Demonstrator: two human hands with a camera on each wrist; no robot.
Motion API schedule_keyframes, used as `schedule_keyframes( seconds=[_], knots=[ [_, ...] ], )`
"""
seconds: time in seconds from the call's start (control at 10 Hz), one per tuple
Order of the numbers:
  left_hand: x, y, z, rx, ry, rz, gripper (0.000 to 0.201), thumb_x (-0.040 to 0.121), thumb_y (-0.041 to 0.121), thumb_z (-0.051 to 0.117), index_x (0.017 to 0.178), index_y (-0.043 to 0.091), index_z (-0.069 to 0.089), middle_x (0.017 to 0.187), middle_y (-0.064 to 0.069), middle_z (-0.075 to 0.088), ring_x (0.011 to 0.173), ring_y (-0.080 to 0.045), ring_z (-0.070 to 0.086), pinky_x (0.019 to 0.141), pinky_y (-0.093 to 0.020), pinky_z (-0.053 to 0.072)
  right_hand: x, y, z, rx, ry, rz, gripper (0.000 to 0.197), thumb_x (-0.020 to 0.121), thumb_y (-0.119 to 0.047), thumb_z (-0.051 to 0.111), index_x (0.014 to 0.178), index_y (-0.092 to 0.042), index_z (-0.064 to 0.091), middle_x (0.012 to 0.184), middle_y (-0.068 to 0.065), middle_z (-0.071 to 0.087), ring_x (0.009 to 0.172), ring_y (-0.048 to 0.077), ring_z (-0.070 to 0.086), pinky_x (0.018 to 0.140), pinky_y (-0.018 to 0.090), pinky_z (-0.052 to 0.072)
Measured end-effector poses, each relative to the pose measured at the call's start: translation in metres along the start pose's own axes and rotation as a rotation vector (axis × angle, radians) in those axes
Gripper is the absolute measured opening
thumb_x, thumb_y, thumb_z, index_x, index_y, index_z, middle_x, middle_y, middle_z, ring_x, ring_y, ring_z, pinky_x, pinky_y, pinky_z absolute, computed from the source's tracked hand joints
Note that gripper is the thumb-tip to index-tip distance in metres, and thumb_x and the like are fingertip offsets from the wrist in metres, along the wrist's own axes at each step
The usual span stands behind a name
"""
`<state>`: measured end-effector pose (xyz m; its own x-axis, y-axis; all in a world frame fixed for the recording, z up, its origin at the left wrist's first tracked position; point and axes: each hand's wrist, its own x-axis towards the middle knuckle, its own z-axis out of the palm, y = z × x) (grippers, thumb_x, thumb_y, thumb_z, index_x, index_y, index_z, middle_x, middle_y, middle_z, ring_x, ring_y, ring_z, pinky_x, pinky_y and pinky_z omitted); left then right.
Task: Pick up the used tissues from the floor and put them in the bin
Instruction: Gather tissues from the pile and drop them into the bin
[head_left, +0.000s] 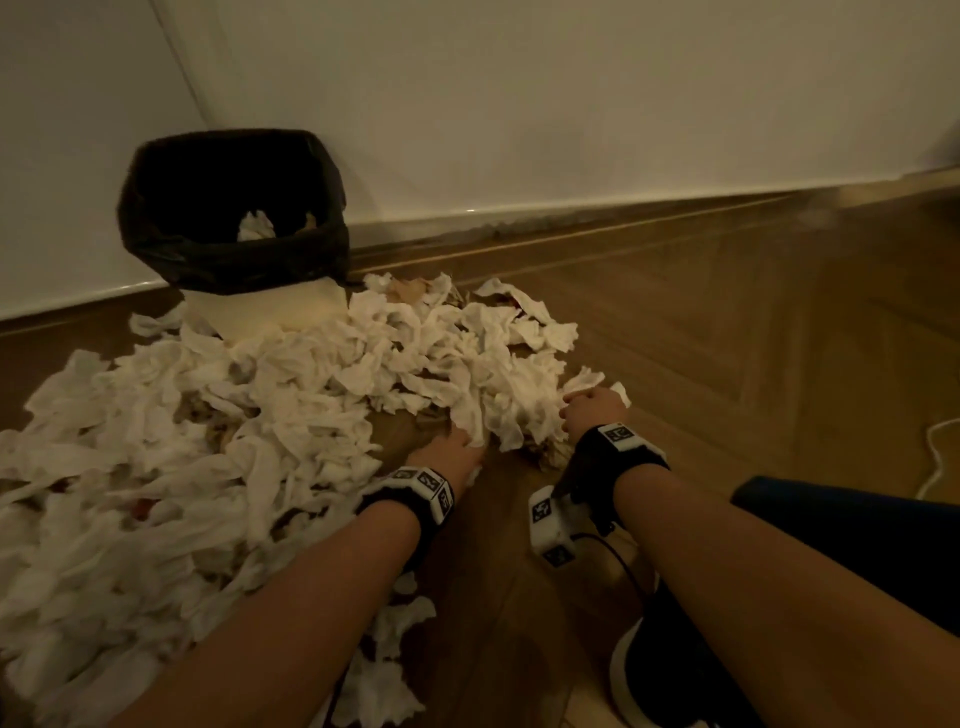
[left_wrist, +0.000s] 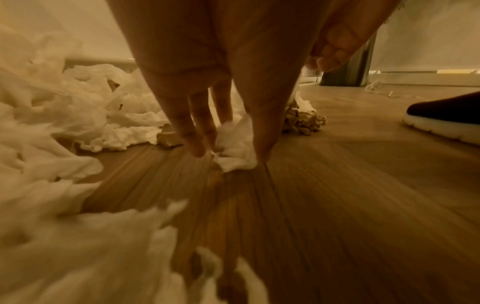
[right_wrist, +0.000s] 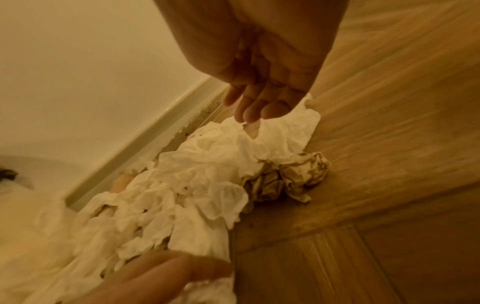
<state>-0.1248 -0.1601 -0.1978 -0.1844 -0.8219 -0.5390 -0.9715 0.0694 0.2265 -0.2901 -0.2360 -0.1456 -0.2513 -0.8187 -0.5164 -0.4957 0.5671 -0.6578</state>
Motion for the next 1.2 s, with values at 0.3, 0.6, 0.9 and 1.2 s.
schedule_keyframes(
  seconds=[0.3,0.6,0.9,1.2],
  knots=[
    [-0.002,-0.006,0.003,0.043,-0.086,-0.076,0.032,0.087,0.029,0.061,0.113,0.013,0.056,0.119,-0.011,0.051,0.108,-0.031,0.055,0.088,-0.037,0.047,-0.009,0.018,-0.004,0.008,-0.022,0.031,0.032,0.093,-0.014,0.047,0.121,-0.004,0.058,0.122,0.017,0.061,0.110,0.031,0.060,0.087,0.035,0.053],
    [-0.015,-0.005,-0.014,-0.187,0.195,-0.038,0.011,0.086,0.024,0.055,0.081,0.016,0.050,0.095,-0.010,0.061,0.092,-0.026,0.057,0.069,-0.027,0.038,-0.017,0.033,-0.011,-0.209,-0.025,0.099,0.034,0.094,-0.018,0.049,0.124,-0.005,0.055,0.127,0.014,0.056,0.116,0.029,0.055,0.063,0.017,0.053],
    [-0.014,-0.014,-0.019,-0.443,0.317,-0.136,0.032,0.086,0.003,0.050,0.062,0.021,0.037,0.126,-0.015,0.049,0.111,-0.032,0.053,0.085,-0.028,0.039,-0.015,0.045,-0.003,-0.299,-0.026,0.077,0.034,0.093,-0.025,0.052,0.124,-0.010,0.054,0.125,0.014,0.056,0.109,0.031,0.058,0.076,0.029,0.047],
    [-0.006,-0.012,-0.015,-0.591,0.326,-0.216,0.037,0.089,0.021,0.054,0.125,0.014,0.047,0.127,-0.012,0.050,0.113,-0.027,0.053,0.094,-0.035,0.046,-0.011,0.049,0.024,-0.447,-0.139,0.060,0.049,0.093,-0.026,0.051,0.140,-0.020,0.037,0.143,0.015,0.032,0.127,0.032,0.039,0.100,0.035,0.035]
  ],
)
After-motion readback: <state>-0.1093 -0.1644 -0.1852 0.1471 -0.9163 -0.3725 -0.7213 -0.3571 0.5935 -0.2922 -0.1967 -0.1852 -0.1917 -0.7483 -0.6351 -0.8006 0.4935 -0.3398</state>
